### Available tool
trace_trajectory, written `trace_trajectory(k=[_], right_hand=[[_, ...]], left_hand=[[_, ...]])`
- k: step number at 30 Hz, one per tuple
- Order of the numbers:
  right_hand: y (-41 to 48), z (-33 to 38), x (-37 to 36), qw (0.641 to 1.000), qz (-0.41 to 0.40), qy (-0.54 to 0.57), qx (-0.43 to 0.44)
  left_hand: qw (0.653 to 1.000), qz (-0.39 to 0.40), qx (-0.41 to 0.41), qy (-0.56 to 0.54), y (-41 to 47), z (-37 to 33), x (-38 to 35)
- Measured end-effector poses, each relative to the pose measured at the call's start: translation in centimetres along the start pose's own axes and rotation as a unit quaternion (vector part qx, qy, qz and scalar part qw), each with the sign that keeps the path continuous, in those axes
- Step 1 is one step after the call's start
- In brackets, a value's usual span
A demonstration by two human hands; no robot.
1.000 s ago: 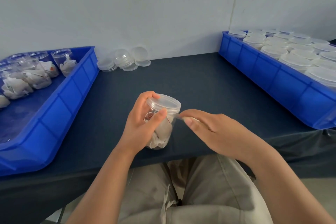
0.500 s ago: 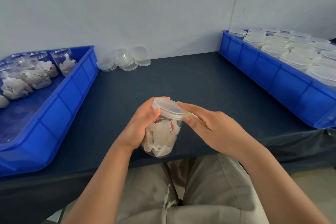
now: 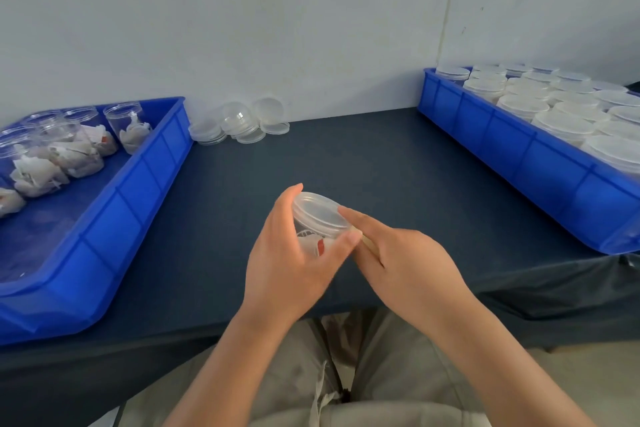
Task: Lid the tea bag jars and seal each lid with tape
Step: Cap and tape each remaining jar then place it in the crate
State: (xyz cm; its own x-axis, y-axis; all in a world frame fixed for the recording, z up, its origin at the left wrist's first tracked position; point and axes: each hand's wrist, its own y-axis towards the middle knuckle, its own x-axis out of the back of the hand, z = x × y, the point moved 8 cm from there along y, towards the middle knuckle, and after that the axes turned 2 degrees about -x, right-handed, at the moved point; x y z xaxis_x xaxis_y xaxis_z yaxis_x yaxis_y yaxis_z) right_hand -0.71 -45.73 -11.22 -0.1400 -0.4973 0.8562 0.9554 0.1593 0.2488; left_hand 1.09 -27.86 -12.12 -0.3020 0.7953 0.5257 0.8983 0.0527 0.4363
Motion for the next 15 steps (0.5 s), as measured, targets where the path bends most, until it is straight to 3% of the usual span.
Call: trace_trajectory(k=[3,7,15], right_hand=[[0.1,0.0,-0.6,1.0,0.024,0.018,0.008],[0.3,-0.9,-1.1,0.99,0.096,0.099,0.012],[1.5,-2.8,-0.4,0.994,0.07,0.076,0.028]], left_hand=[[0.999,-0.028,0.021,-0.02,0.7,0.2,0.4],[0.996,0.0,0.05,-0.074,2.0,1.4,0.4],[0.981,0.08,0.013,-0.175,3.0,2.5,0.1]])
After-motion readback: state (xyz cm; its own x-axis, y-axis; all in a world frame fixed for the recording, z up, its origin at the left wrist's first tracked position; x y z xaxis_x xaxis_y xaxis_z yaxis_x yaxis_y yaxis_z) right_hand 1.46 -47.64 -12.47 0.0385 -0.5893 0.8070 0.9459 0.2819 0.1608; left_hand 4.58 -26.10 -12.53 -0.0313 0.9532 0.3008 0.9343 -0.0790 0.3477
